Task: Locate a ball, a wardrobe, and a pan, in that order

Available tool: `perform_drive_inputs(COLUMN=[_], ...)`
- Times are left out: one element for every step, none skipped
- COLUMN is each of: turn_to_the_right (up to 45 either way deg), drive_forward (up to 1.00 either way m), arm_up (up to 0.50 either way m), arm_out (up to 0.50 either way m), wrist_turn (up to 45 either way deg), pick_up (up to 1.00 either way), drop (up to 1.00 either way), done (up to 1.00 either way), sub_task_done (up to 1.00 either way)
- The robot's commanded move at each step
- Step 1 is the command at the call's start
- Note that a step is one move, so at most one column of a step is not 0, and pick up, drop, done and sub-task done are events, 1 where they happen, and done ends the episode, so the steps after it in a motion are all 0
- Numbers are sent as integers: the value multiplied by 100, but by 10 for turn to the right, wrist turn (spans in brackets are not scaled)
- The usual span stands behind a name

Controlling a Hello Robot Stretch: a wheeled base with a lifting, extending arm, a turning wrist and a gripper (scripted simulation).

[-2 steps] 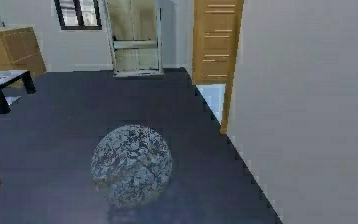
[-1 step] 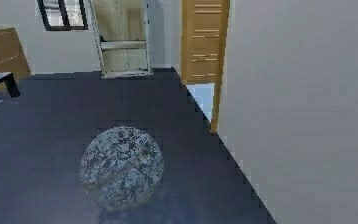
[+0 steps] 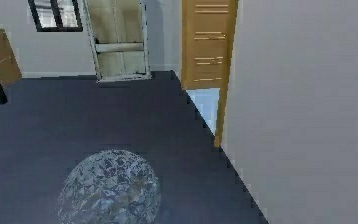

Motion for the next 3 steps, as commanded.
perform_drive_inputs(turn_to_the_right=[-150,0,-450], drive_forward=[0,0,0], arm_up=[0,0,0], arm_out=[0,0,0], wrist_turn=[0,0,0], pick_up=[0,0,0], drop=[0,0,0], done=[0,0,0], sub_task_done=[0,100,0])
